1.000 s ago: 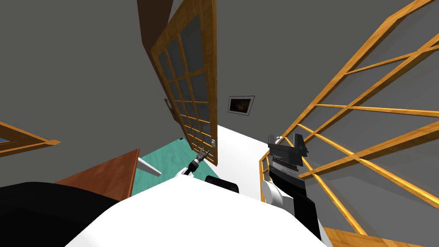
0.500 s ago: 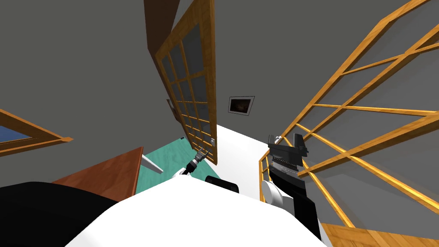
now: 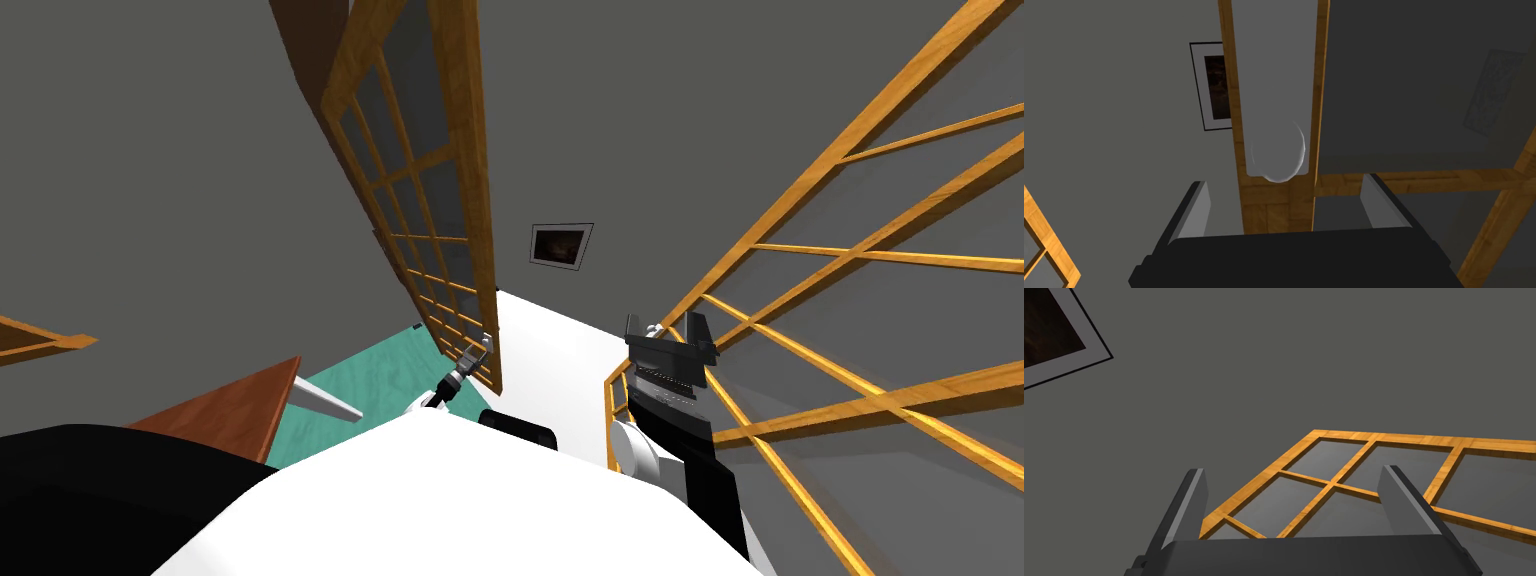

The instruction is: Push the door open

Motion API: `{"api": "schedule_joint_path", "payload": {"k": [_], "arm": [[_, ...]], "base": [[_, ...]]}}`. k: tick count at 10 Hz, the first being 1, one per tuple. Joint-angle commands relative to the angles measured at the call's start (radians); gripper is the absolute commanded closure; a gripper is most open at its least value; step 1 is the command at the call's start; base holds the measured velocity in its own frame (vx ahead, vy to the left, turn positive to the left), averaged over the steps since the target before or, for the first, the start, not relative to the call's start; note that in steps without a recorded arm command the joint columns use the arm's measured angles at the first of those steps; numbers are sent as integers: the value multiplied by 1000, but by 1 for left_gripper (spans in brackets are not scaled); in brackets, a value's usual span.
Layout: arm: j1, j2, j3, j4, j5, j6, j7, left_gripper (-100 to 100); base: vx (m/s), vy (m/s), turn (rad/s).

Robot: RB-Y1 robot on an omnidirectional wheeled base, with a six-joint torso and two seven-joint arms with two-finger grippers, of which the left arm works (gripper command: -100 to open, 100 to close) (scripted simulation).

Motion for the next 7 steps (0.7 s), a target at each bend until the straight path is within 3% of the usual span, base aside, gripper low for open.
{"api": "schedule_joint_path", "payload": {"k": [1,3,4,7], "arm": [[-4,-5,4,3,1,4,-6,-100],[-6,-6,4,6,2,3,-7,-100],[-6,-6,4,6,2,3,-7,100],[-6,-6,4,6,2,3,-7,100]], "base": [[212,-59,-34],[138,-48,-10],[-9,3,2],[-22,11,-6]]}}
